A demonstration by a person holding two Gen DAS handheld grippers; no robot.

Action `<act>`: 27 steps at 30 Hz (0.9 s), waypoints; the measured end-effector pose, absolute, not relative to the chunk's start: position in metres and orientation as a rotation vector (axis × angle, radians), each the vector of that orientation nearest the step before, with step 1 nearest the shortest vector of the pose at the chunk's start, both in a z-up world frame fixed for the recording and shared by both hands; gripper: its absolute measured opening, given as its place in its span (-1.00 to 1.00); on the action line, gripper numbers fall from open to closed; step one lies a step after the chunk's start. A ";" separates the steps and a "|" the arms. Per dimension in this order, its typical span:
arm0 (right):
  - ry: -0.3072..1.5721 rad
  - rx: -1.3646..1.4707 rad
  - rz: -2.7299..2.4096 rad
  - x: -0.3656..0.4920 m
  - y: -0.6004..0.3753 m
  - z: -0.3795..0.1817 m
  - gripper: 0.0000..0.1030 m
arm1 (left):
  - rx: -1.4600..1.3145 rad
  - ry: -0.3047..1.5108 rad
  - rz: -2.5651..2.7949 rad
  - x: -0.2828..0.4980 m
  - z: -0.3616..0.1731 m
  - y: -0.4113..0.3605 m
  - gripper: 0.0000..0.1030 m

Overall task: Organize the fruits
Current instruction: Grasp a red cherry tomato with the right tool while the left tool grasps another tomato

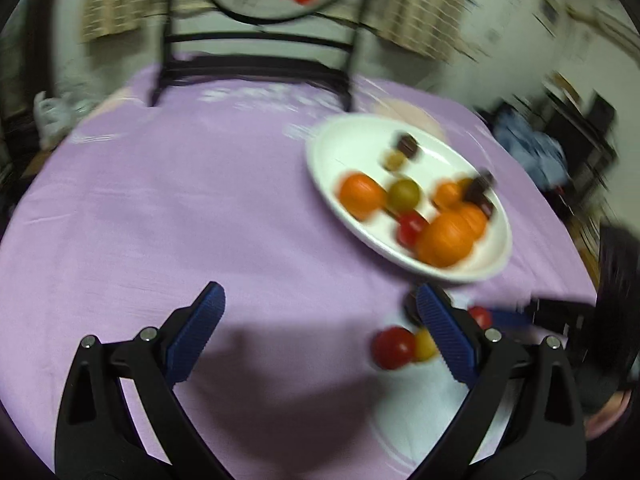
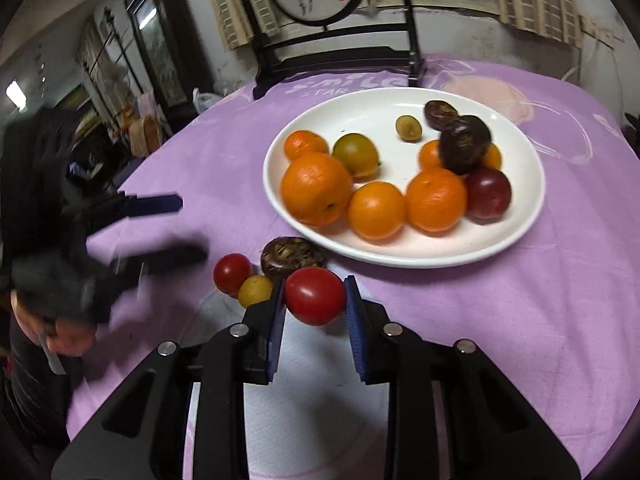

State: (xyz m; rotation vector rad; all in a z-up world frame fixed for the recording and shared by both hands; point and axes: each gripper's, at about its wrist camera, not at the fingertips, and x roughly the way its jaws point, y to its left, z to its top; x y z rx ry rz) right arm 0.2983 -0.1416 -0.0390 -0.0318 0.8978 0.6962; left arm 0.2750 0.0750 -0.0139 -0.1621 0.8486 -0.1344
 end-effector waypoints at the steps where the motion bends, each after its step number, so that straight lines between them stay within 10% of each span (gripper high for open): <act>1: 0.903 -0.020 0.694 0.299 -0.143 -0.039 -0.43 | -0.134 0.855 -0.168 0.274 -0.015 0.068 0.90; 7: 0.910 0.001 0.688 0.298 -0.146 -0.038 -0.43 | 0.216 0.752 -0.333 0.237 -0.015 0.025 0.87; 17: 0.918 0.002 0.688 0.297 -0.145 -0.039 -0.43 | 0.273 0.814 -0.362 0.246 -0.038 0.027 0.11; 27: 0.914 0.017 0.693 0.296 -0.148 -0.036 -0.43 | 0.246 0.822 -0.439 0.248 -0.047 0.020 0.06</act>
